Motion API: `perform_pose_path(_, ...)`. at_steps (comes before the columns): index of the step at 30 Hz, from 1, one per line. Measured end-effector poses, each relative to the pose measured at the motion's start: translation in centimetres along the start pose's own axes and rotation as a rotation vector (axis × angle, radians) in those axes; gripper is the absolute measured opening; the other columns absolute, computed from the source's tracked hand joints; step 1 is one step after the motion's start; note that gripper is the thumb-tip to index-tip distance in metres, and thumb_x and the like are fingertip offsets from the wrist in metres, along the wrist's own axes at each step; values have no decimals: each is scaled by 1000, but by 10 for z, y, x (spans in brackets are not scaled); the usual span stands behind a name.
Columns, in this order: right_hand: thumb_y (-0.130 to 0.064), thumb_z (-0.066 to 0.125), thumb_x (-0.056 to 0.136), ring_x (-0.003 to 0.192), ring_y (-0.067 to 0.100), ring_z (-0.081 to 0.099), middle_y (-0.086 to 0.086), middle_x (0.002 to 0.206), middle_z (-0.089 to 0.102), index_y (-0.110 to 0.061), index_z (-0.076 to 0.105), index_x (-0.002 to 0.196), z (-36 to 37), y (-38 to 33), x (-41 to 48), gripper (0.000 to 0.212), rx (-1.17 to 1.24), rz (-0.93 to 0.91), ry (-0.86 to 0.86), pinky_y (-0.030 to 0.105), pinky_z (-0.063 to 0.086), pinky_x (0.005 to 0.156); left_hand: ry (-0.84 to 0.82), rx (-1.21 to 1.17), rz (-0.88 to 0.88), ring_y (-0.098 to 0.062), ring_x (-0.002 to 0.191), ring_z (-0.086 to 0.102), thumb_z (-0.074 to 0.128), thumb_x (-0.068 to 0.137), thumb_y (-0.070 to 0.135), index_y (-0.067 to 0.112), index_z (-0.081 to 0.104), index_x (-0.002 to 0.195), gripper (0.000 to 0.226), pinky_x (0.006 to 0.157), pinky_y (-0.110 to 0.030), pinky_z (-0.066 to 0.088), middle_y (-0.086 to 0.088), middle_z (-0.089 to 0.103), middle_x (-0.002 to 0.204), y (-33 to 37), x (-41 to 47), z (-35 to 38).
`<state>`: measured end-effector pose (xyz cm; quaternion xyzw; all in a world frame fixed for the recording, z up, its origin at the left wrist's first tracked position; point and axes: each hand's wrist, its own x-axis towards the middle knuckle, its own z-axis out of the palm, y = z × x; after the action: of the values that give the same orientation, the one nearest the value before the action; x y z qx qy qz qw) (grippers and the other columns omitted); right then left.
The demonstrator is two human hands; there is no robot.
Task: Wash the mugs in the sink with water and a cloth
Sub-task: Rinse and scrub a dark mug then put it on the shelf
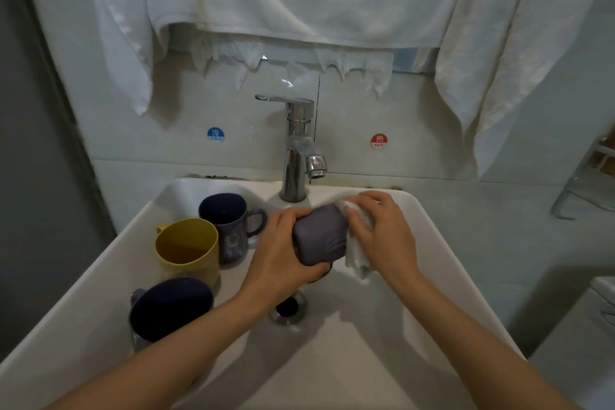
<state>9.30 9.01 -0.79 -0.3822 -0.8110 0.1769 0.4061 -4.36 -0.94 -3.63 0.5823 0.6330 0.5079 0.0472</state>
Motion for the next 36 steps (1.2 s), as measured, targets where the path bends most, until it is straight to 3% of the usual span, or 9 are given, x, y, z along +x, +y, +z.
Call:
perform_pose_path(5, -33, 52, 93, 91, 16, 61, -7, 88, 65, -26, 63, 94, -10, -10, 7, 13, 455, 298, -133, 28, 47, 84, -12, 17, -6, -10, 116, 44, 85, 57, 33, 27, 30, 127, 89, 93, -14, 41, 3, 39, 127, 7, -1, 0)
perform_pose_path(9, -20, 53, 93, 86, 12, 60, -4, 89, 64, -20, 62, 97, -15, -8, 8, 10, 530, 297, -20, 22, 46, 74, -153, -215, -342, -14, 138, 21, 85, 61, 34, 26, -12, 147, 130, 106, -23, 26, 4, 3, 154, 17, 4, -1)
perform_pose_path(11, -16, 52, 93, 80, 6, 58, -10, 84, 61, -21, 60, 94, -13, -8, 8, 10, 526, 260, -2, 19, 44, 71, -157, -416, -553, -22, 134, 35, 83, 54, 50, 26, -4, 148, 130, 106, -39, 37, 0, 13, 155, 21, 6, -4)
perform_pose_path(13, -15, 51, 93, 78, -3, 54, -18, 82, 57, -26, 56, 93, -11, -11, 8, 12, 483, 216, -38, 15, 42, 71, -148, -641, -637, -18, 108, 56, 79, 63, 38, 21, 26, 135, 91, 84, -40, 56, 0, 39, 139, 22, 6, -6)
perform_pose_path(15, -15, 51, 93, 81, -3, 54, -20, 84, 57, -30, 57, 93, -11, -10, 7, 16, 465, 189, -36, 15, 42, 73, -107, -622, -579, -10, 95, 58, 77, 71, 22, 23, 35, 120, 65, 71, -32, 59, 2, 47, 123, 20, 3, -5)
perform_pose_path(22, -31, 55, 91, 106, 7, 51, -9, 116, 55, -31, 57, 114, -3, -3, 2, 23, 216, -45, 123, 27, 44, 90, -52, -143, -245, 9, 91, 45, 85, 62, 22, 29, 30, 117, 78, 67, -1, 40, 16, 43, 108, 14, -1, -4)
perform_pose_path(25, -44, 43, 88, 104, 8, 50, -9, 108, 53, -27, 65, 108, 5, -20, -14, 35, 170, -225, 33, 24, 43, 88, -26, -67, -181, 2, 96, 47, 87, 58, 25, 26, 32, 118, 81, 70, -1, 39, 14, 45, 110, 12, -1, -4)
perform_pose_path(30, -28, 47, 92, 110, 14, 52, -1, 117, 59, -21, 65, 116, 15, -33, -30, 31, 11, -668, -137, 25, 47, 86, -73, 42, -126, 0, 98, 52, 71, 73, 26, 18, 38, 117, 55, 75, 3, 35, 16, 43, 104, 7, 1, -1)
perform_pose_path(36, -39, 45, 89, 106, 16, 52, -2, 110, 61, -25, 70, 108, 6, -7, -7, 34, 12, -270, 75, 33, 50, 82, -24, -46, -196, -2, 98, 48, 86, 58, 27, 28, 32, 115, 78, 73, -9, 39, 12, 46, 111, 13, -2, -3)
